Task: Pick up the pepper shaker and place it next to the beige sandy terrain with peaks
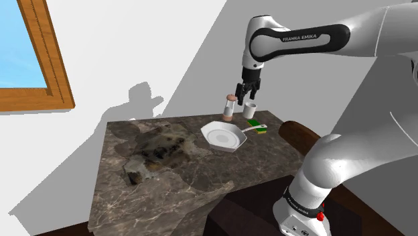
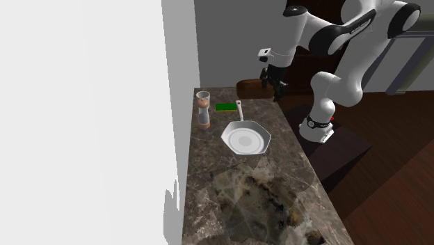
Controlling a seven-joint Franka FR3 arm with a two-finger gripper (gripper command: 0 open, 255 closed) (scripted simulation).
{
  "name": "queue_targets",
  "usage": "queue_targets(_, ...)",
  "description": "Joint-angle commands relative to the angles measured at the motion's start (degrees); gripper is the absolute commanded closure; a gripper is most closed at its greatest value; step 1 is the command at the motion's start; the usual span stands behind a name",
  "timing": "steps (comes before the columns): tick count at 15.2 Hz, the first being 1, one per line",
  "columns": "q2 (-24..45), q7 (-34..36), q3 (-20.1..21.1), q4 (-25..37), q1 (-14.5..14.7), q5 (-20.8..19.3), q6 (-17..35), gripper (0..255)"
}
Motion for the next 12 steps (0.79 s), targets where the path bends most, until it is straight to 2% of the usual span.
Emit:
queue_targets(1,3.44,-1.27,-1.3,1.3,-0.67,-0.92,2.75,0)
queue_targets(7,14.04,-5.5,-5.18,7.12,-2.51,-2.43,9.29,0)
queue_targets(12,23.43,-9.27,-7.96,13.83,-3.89,-2.11,13.47,0)
